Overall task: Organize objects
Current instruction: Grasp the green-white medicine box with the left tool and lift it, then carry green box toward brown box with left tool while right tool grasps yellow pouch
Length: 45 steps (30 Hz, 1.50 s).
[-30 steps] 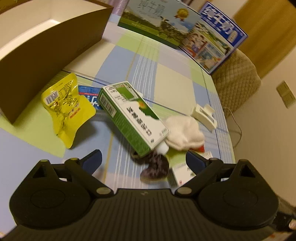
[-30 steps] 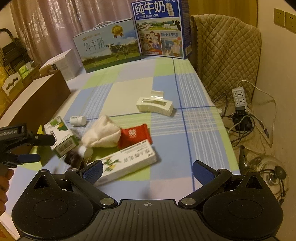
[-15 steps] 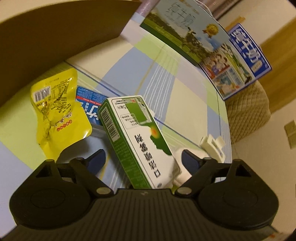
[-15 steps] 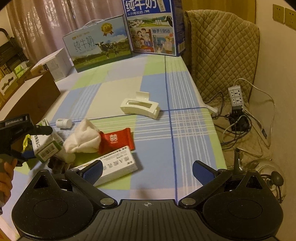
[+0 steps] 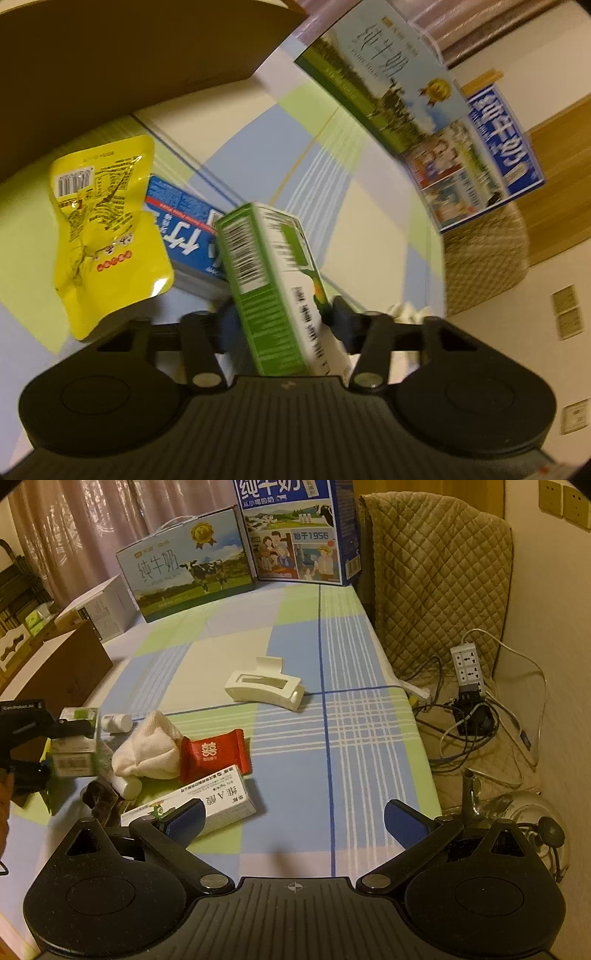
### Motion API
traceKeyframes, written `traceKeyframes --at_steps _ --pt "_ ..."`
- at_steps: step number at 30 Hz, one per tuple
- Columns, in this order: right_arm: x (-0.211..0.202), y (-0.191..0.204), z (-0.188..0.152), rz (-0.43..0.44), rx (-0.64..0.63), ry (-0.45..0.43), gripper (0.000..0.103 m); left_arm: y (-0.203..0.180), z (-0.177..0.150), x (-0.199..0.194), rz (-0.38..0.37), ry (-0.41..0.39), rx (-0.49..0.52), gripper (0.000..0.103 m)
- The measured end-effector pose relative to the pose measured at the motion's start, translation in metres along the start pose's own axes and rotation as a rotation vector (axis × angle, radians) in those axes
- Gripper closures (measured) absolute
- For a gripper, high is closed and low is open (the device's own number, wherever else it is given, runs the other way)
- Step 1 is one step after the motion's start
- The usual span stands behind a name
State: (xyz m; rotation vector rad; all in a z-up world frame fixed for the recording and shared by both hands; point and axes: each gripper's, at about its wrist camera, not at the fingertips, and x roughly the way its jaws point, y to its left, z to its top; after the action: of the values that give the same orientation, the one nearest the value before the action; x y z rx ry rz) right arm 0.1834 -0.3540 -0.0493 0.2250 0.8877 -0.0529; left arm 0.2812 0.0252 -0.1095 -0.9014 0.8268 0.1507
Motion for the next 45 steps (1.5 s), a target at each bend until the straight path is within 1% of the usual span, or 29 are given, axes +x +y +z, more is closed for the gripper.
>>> traceKeyframes --at_steps 2,7,13,18,19,21,23,26,30,34,37,40,42,45 --pt "-0.001 -0.001 0.000 0.000 0.000 -0.003 0.002 0.000 0.002 -0.002 -0.012 0.001 -0.018 0.067" --pt "-0.005 0.003 0.000 0.006 -0.006 -0.016 0.002 -0.003 0.001 -0.011 -0.070 0.001 -0.038 0.072" --pt "-0.010 0.017 0.003 0.027 -0.023 -0.035 0.002 -0.009 -0.008 -0.042 -0.077 0.002 0.021 0.073" --pt "-0.011 0.034 0.001 0.047 -0.040 -0.041 0.002 -0.003 -0.015 -0.081 -0.074 -0.006 0.078 0.074" --pt "-0.011 0.039 0.000 0.050 -0.043 -0.040 0.002 -0.001 -0.017 -0.089 -0.079 -0.015 0.088 0.078" --pt "-0.011 0.048 -0.002 0.058 -0.050 -0.038 0.002 0.002 -0.018 -0.107 -0.065 -0.040 0.122 0.078" --pt "-0.013 0.057 -0.005 0.065 -0.056 -0.038 0.002 0.006 -0.018 -0.114 -0.033 -0.019 0.126 0.078" --pt "-0.015 0.072 -0.008 0.073 -0.061 -0.044 0.002 0.018 -0.020 -0.128 -0.039 -0.011 0.131 0.078" --pt "-0.018 0.092 -0.010 0.086 -0.060 -0.044 0.002 0.034 -0.020 -0.149 -0.025 -0.003 0.154 0.078" --pt "-0.015 0.113 -0.009 0.097 -0.077 -0.046 0.002 0.054 -0.017 -0.174 0.003 -0.019 0.164 0.078" --pt "-0.010 0.131 -0.007 0.120 -0.091 -0.044 0.002 0.072 -0.011 -0.191 0.025 -0.032 0.150 0.078" --pt "-0.002 0.149 -0.004 0.162 -0.109 -0.045 0.003 0.090 -0.004 -0.205 0.048 -0.046 0.129 0.078" --pt "0.004 0.163 -0.002 0.199 -0.118 -0.042 0.006 0.101 0.001 -0.213 0.061 -0.058 0.114 0.078" --pt "0.017 0.184 0.001 0.262 -0.119 -0.030 0.015 0.118 0.008 -0.223 0.087 -0.079 0.090 0.078"
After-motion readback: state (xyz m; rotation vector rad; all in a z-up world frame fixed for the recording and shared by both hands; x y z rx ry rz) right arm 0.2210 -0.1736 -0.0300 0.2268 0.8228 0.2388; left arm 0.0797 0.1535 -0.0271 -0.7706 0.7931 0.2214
